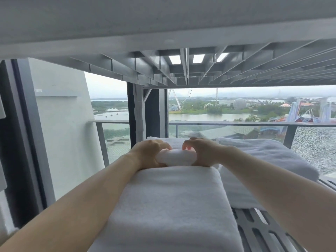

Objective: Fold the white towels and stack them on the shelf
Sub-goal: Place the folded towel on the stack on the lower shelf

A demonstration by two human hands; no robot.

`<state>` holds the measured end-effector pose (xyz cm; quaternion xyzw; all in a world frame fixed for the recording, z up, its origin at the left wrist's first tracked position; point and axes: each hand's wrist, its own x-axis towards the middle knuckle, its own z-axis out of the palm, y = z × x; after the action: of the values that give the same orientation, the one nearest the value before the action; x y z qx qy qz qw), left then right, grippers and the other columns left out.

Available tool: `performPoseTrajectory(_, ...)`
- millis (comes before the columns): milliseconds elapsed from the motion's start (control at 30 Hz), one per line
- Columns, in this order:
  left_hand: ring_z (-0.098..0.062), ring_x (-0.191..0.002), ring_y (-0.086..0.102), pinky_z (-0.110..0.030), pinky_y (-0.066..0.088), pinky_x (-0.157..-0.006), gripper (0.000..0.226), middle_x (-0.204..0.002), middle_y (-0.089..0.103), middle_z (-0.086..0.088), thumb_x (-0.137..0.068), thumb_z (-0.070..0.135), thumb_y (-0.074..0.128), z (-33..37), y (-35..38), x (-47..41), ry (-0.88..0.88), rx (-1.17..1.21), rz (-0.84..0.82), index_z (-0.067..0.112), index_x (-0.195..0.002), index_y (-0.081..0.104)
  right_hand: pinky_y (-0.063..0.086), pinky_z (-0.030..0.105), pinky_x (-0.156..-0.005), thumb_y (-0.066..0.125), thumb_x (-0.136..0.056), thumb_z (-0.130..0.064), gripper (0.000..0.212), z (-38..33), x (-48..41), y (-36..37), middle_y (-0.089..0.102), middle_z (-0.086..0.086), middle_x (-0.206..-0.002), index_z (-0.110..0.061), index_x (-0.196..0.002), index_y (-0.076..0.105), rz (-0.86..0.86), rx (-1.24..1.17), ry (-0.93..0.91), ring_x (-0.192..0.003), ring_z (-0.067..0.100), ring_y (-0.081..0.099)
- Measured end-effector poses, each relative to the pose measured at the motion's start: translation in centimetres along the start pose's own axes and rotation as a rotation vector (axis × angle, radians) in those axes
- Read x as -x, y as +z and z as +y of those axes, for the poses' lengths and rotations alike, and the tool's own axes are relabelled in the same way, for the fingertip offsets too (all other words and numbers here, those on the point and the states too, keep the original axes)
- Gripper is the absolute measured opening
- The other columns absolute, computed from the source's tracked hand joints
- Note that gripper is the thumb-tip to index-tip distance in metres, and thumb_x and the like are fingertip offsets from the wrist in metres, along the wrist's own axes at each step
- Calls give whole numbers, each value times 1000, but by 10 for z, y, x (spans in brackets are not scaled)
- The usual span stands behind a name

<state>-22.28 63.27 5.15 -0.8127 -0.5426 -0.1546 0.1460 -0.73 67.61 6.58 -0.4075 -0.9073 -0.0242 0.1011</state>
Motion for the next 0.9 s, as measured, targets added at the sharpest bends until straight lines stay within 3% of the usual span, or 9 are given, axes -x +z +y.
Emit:
performPoseTrajectory(100,-12,-115,49,-31,43,-90,58,-130,53,9,-76,49,64,-1,0,0,-39,-6,-91,40,-130,44,41,28,-90,73,-72,-36,56,3,3,-3,51,-5,-121,-31,-123,50,6,-57,34,-111,18,49)
performPoseTrajectory(200,-13,-127,41,-30,32,-104,69,-142,43,8,-82,43,62,0,1,2,-49,4,-191,38,-142,29,36,36,-104,64,-78,-27,60,3,8,0,43,-4,-137,-34,-133,41,-63,8,41,-126,19,41)
performPoseTrajectory(267,-14,-127,41,-29,31,-103,68,-143,43,6,-83,41,62,2,0,4,-49,5,-172,38,-142,28,38,36,-102,63,-79,-28,61,1,12,1,47,-2,-137,-36,-134,41,-32,10,30,-125,20,44)
performPoseTrajectory(400,-15,-119,49,-28,39,-94,66,-136,50,7,-78,30,62,1,-4,8,-60,30,-46,41,-137,35,45,31,-82,67,-70,-40,63,-3,16,-10,57,-3,-123,-48,-128,44,117,42,74,-110,19,50)
performPoseTrajectory(467,-15,-121,48,-34,41,-97,66,-137,49,9,-77,35,63,-1,-3,10,-72,27,-65,42,-137,36,45,29,-76,64,-71,-49,58,-6,15,-9,57,-3,-123,-52,-125,45,83,70,83,-108,19,52)
performPoseTrajectory(567,-13,-125,44,-36,39,-102,67,-140,46,10,-77,41,65,0,2,13,-72,47,-90,41,-138,36,43,28,-83,64,-73,-55,53,-6,17,-6,53,-5,-131,-49,-124,49,22,17,114,-115,19,51)
performPoseTrajectory(667,-13,-127,41,-30,35,-102,69,-142,43,8,-79,45,66,1,3,11,-34,32,-67,39,-140,34,38,28,-93,56,-81,-57,49,-8,21,-15,55,-4,-132,-33,-124,56,9,-218,104,-118,19,51)
performPoseTrajectory(767,-11,-128,40,-27,32,-104,65,-140,46,8,-81,43,64,5,-1,5,42,25,-84,35,-139,37,40,29,-90,35,-97,-43,42,-8,21,-29,59,4,-127,-19,-122,60,29,-387,125,-109,19,55)
performPoseTrajectory(900,-12,-127,43,-35,34,-107,57,-136,51,9,-81,60,55,16,-6,-6,-10,154,-73,35,-132,48,38,26,-99,49,-93,-16,29,3,24,-36,58,1,-128,-20,-119,61,11,-285,93,-115,16,55)
